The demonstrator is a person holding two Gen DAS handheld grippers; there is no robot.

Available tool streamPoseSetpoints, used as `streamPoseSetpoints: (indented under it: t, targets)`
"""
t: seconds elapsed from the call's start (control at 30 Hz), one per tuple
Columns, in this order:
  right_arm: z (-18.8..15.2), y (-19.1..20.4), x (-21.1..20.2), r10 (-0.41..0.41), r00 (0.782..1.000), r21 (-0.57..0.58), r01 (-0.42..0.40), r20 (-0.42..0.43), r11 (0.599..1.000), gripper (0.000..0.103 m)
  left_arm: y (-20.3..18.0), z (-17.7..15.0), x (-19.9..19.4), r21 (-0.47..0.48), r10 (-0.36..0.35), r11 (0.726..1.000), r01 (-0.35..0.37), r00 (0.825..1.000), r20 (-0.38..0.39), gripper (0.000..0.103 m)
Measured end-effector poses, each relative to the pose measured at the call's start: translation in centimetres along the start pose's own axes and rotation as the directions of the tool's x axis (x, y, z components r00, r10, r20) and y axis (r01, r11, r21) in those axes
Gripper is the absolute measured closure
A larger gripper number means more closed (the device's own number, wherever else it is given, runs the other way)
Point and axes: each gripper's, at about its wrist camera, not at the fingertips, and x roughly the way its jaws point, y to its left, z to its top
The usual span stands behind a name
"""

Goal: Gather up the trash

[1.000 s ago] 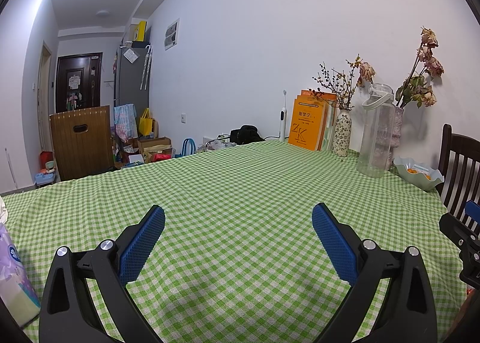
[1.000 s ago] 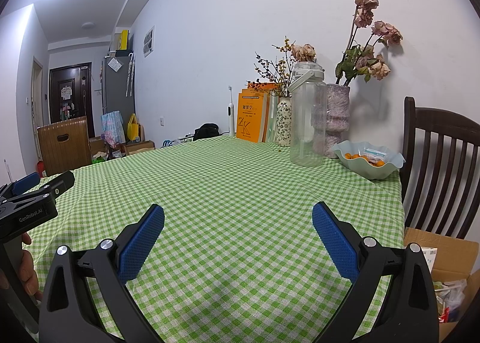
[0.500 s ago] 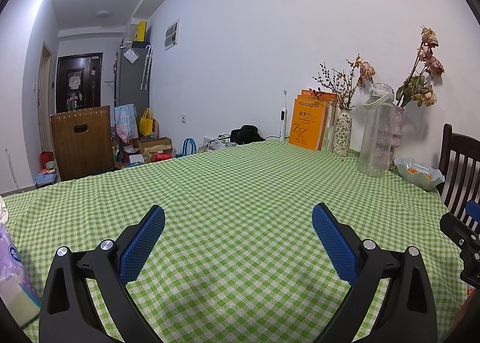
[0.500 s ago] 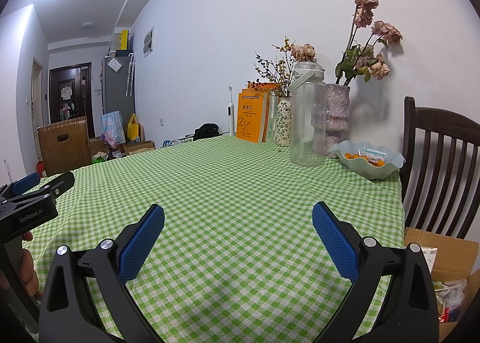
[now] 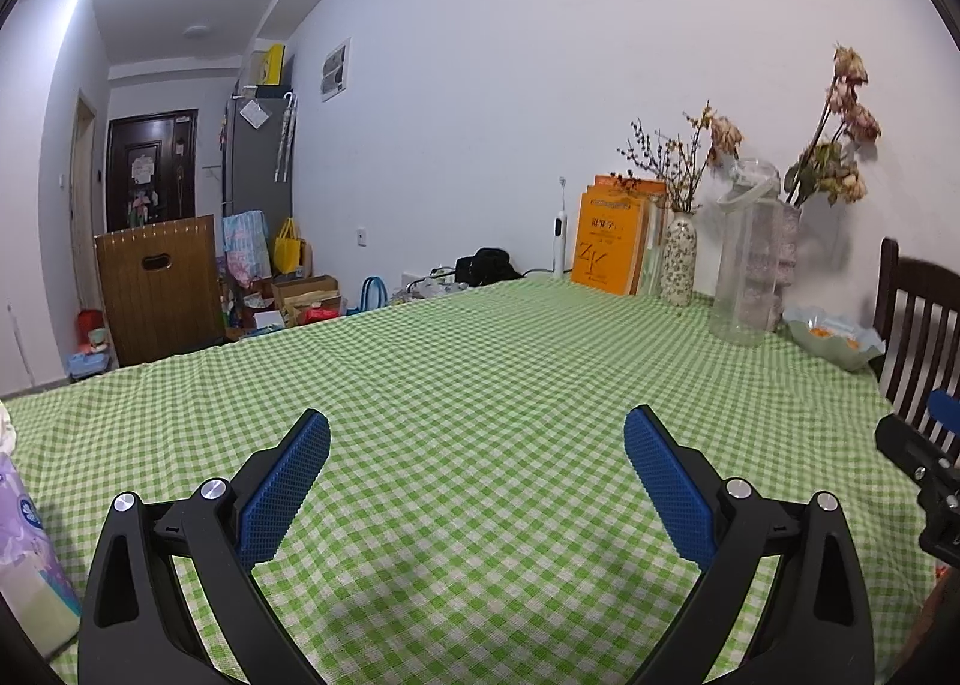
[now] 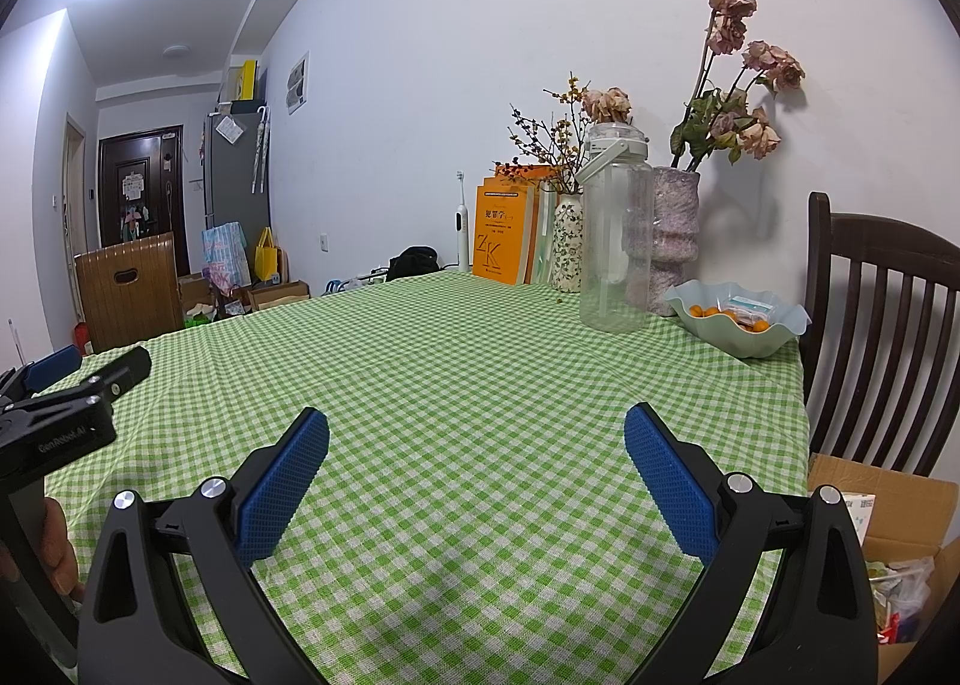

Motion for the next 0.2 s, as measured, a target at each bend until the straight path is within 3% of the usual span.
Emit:
streamPoseSetpoints:
  t: [0.2]
  targets:
    - [-0.21,-0.02,0.04,0.009,1.0,0.003,-0.009,-0.002,1.0,0.008,0.6,0.01,0.76,-0.027,0.016,1.0,-0.017,0.999,-0.042,0.008]
